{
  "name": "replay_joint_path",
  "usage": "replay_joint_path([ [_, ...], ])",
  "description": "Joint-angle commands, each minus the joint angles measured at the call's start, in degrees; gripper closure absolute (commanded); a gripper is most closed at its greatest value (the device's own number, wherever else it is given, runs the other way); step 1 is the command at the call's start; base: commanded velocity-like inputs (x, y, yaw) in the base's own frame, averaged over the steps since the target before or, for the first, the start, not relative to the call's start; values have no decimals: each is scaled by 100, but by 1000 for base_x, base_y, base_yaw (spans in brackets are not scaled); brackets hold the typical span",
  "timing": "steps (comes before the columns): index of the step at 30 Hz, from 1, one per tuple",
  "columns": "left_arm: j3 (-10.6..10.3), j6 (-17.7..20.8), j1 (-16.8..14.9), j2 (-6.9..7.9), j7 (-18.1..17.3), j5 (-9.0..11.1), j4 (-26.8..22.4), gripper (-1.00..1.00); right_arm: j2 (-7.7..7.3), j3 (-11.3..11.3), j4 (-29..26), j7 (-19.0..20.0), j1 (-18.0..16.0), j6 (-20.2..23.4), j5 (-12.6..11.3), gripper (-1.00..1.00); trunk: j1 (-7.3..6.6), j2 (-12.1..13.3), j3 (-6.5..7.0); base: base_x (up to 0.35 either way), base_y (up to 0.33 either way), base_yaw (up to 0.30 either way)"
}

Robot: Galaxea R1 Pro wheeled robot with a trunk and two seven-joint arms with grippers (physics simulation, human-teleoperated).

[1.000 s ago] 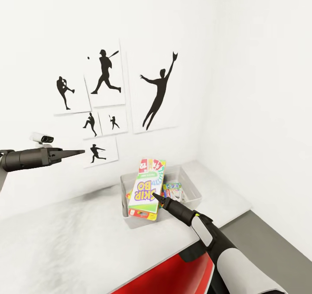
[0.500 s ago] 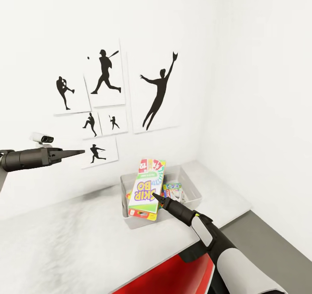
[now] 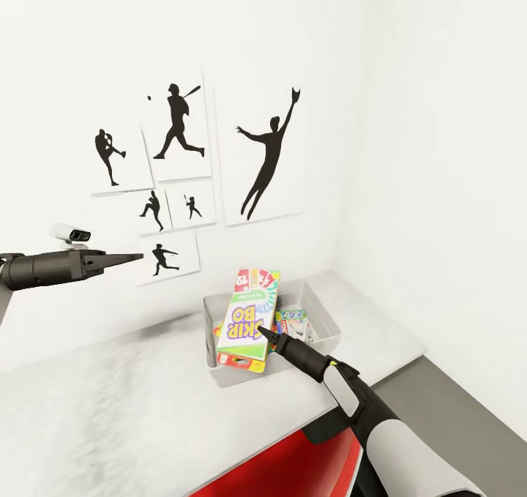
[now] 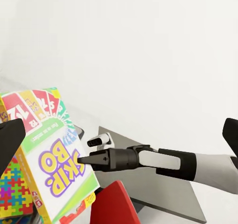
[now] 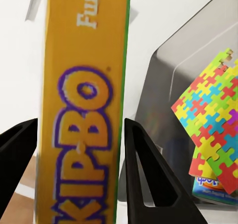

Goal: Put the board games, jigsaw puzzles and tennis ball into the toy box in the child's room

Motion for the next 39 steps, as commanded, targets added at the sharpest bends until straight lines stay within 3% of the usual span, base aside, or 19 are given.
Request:
replay_joint_path([
  [1,-1,60,-5,3,-16,4,-1,-100,-1,6,-1,-1,-6,53,-63,100,4,-13,-13,0,0,0],
  [9,6,65,-2,3,-17,3,-1,-100,53,-44,-2,-78,-25,51,-106,100,4,-13,-13,0,0,0],
  [13,3,65,-2,3,-17,3,-1,-100,171,-124,-268,-294,-231,95,-429,100,4,-13,-13,0,0,0],
  [16,5,65,-1,3,-17,3,-1,-100,264,-142,-407,-1146,-487,100,-786,100,4,-13,-13,0,0,0],
  [18,6,65,-4,3,-18,3,-1,-100,424,-146,-441,-1883,-581,78,-1057,100,4,-13,-13,0,0,0],
  [21,7,65,-1,3,-18,3,-1,-100,463,-148,-462,-2599,-666,49,-1335,100,4,-13,-13,0,0,0],
  [28,7,65,2,3,-17,3,-1,-100,463,-157,-466,-3308,-814,-24,-1592,100,4,-13,-13,0,0,0],
  [34,7,65,2,3,-20,3,-1,-100,463,-164,-435,-4185,-867,-1032,-1725,100,4,-13,-13,0,0,0],
  [36,7,65,2,3,-19,3,-1,-100,463,-165,-429,-4357,-867,-1288,-1882,100,4,-13,-13,0,0,0],
  [39,7,65,3,3,-19,3,-1,-100,463,-148,-420,-4495,-864,-1504,-2419,100,4,-13,-13,0,0,0],
])
